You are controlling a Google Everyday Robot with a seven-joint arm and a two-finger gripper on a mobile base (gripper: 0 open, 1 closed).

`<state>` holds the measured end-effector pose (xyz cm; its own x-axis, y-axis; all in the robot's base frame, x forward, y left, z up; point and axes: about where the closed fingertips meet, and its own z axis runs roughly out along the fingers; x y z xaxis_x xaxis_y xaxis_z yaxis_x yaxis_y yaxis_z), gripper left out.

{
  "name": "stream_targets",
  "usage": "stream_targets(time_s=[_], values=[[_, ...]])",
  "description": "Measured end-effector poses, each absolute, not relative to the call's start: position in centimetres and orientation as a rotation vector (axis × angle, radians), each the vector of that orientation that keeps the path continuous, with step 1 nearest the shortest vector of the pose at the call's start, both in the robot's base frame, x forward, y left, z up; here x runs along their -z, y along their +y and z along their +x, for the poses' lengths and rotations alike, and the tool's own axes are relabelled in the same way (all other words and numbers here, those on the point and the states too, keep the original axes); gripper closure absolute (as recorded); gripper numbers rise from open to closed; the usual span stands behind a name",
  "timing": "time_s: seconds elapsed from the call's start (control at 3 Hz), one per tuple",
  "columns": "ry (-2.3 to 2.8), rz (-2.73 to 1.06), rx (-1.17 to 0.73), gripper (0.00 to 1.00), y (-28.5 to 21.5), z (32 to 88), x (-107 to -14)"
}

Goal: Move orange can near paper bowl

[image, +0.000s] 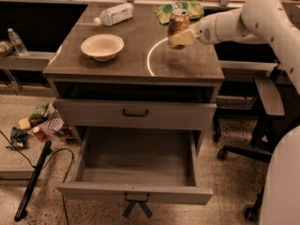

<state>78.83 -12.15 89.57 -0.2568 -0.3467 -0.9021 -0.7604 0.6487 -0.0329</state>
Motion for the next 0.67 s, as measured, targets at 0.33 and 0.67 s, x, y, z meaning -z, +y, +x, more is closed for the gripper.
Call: stream_targets(time_s=[0.33, 0.67], values=[[1.800, -1.001, -0.647, 1.00, -5.0, 75.3, -90.6], [1.752, -1.077, -0.748, 1.00, 0.5, 73.2, -90.9]])
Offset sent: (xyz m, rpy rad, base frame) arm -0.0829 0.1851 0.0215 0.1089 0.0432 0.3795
